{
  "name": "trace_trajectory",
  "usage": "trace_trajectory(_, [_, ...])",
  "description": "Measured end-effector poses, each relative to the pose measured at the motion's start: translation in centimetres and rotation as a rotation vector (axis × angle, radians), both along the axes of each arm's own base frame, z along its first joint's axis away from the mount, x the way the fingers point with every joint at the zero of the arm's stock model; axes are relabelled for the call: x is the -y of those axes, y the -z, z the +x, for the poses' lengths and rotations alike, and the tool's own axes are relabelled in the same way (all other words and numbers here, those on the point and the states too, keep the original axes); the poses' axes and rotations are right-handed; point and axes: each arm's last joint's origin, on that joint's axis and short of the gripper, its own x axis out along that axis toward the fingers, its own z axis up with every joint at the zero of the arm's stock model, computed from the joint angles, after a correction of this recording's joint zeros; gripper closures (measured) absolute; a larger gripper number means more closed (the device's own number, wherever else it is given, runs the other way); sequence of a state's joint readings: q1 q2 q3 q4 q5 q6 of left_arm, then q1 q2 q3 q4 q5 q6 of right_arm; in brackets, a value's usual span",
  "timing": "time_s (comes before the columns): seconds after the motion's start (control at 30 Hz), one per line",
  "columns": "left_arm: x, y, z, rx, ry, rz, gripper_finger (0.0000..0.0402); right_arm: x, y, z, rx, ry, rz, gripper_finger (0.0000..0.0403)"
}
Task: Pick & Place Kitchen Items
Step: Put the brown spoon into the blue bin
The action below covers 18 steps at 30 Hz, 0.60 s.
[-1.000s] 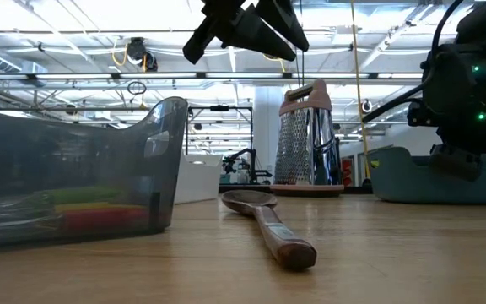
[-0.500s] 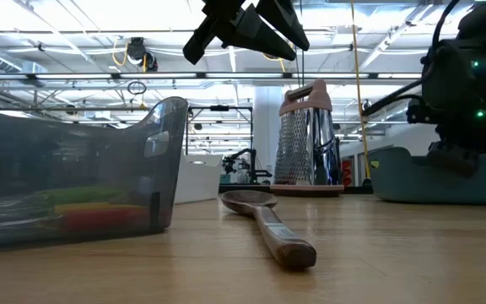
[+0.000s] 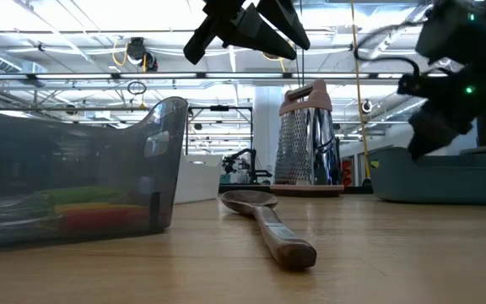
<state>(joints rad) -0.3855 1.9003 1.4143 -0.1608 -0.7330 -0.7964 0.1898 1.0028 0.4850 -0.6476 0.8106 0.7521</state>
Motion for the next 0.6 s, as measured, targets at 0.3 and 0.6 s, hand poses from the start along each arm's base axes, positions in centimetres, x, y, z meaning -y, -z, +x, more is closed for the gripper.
trace_trajectory(0.3, [0.1,0.0,0.0,0.024,-0.014,-0.078,0.0316,-0.6,-2.3,3.0,0.257,-0.174,-0.058,0.0287])
trace_trajectory(0.6, [0.4,0.3,0.3,0.053,0.013,-0.212,0.0316,-1.3,-2.4,3.8,0.25,-0.261,-0.101,0.0287])
